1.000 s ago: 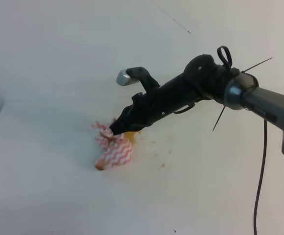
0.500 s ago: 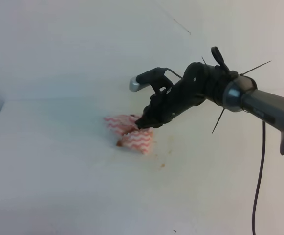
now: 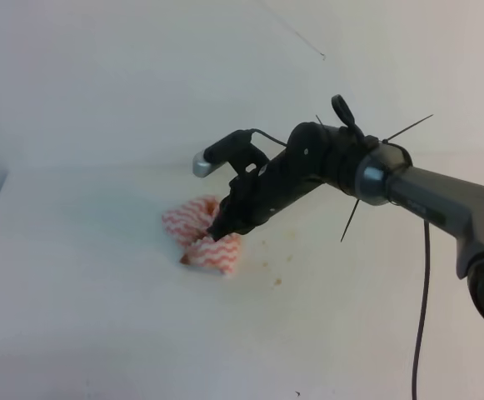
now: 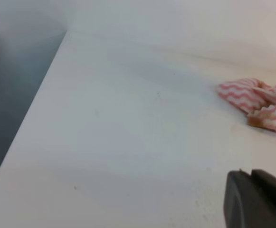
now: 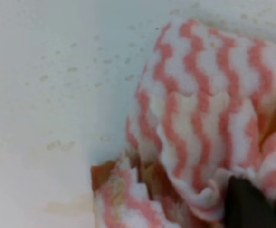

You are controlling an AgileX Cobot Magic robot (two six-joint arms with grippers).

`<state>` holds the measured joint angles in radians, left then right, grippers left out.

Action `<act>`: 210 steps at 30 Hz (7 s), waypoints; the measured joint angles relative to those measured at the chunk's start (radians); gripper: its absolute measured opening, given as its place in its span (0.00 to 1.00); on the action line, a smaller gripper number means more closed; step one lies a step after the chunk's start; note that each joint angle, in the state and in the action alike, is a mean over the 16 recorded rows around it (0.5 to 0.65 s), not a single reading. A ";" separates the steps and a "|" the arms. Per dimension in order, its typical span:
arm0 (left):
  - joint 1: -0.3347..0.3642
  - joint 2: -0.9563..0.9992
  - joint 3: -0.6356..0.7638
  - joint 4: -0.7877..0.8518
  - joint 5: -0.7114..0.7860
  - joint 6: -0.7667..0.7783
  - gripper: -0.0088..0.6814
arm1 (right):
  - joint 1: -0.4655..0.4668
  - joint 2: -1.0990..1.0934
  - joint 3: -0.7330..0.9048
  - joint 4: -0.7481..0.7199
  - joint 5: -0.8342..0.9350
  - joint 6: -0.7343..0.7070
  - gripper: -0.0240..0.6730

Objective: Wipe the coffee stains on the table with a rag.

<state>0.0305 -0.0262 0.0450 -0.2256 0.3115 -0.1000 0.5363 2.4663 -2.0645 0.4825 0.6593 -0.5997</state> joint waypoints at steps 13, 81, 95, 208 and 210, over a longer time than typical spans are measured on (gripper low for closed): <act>0.000 0.000 0.000 0.000 0.000 0.000 0.01 | 0.042 0.001 0.000 -0.286 -0.033 0.132 0.05; 0.000 0.000 0.000 0.000 0.000 0.000 0.01 | 0.006 -0.057 0.150 -0.392 0.332 0.301 0.07; 0.000 0.000 0.000 0.000 0.000 0.000 0.01 | -0.017 -0.029 0.104 -0.466 0.086 0.393 0.07; 0.000 0.000 0.000 0.000 0.000 0.000 0.01 | -0.092 -2.238 1.579 -0.927 0.056 0.929 0.03; 0.000 0.000 0.000 0.000 0.000 0.000 0.01 | -0.092 -2.271 1.632 -0.912 0.012 0.936 0.03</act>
<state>0.0305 -0.0262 0.0450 -0.2256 0.3115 -0.1000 0.4441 0.1952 -0.4325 -0.4299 0.6715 0.3366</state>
